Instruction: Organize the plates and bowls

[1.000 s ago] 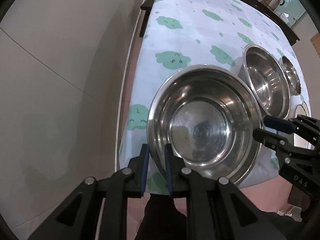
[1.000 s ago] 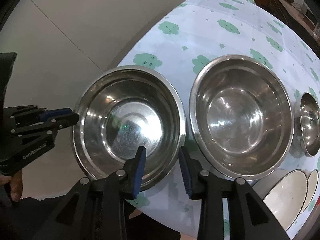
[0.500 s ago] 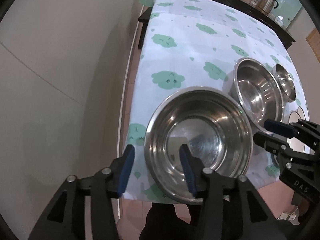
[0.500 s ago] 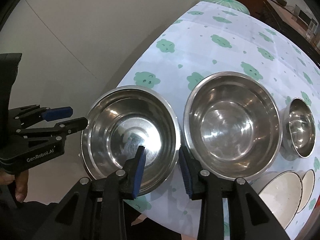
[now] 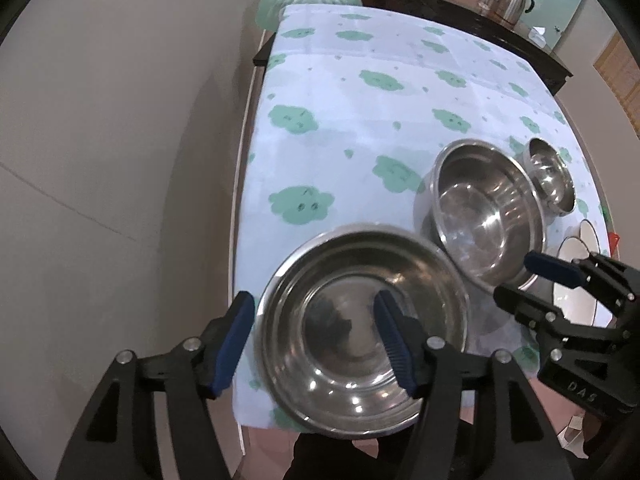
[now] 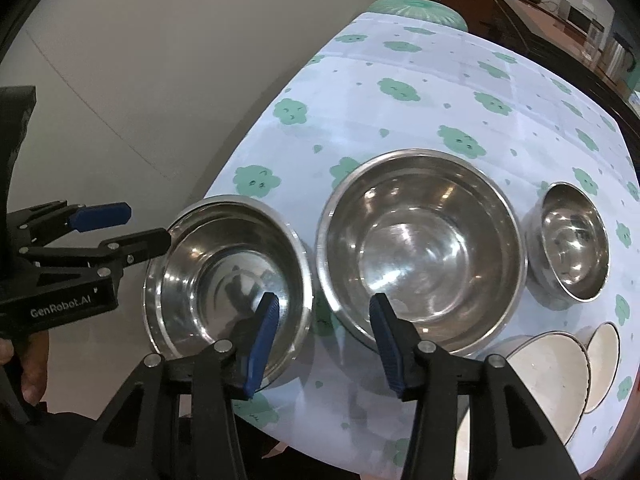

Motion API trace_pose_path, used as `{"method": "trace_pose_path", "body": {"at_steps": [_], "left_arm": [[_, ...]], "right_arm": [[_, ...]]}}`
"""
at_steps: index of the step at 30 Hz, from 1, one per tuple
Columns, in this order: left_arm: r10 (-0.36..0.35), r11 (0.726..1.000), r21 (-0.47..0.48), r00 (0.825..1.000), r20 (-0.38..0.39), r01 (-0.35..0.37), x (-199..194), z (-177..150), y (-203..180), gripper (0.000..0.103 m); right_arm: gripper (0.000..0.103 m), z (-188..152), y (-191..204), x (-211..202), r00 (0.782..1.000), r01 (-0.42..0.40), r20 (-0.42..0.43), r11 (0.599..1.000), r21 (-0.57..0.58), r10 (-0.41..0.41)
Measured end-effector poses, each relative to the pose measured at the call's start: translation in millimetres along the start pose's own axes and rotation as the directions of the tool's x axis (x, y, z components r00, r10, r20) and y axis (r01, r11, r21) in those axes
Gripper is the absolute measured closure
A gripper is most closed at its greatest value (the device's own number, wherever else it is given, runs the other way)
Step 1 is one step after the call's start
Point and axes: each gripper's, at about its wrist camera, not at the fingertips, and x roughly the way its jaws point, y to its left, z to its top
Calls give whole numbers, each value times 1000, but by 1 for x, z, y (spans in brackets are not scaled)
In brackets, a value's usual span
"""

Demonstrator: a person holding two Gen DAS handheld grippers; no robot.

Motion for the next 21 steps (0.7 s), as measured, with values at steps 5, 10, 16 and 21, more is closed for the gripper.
{"method": "trace_pose_path", "body": {"at_steps": [5, 10, 16, 21], "left_arm": [[-7, 1000, 24, 1000, 0, 7, 2, 9, -14, 40], [-12, 998, 54, 1000, 1, 12, 4, 19, -30, 40], [-10, 997, 80, 1000, 4, 10, 10, 35, -49, 40], [-5, 994, 105, 1000, 0, 5, 17, 47, -66, 40]], "right_arm": [[53, 0, -15, -2, 1000, 10, 5, 1000, 27, -10], [53, 0, -29, -2, 1000, 17, 7, 999, 50, -17], [53, 1, -51, -3, 999, 36, 10, 996, 84, -37], [53, 3, -70, 0, 998, 59, 1, 992, 112, -59]]}}
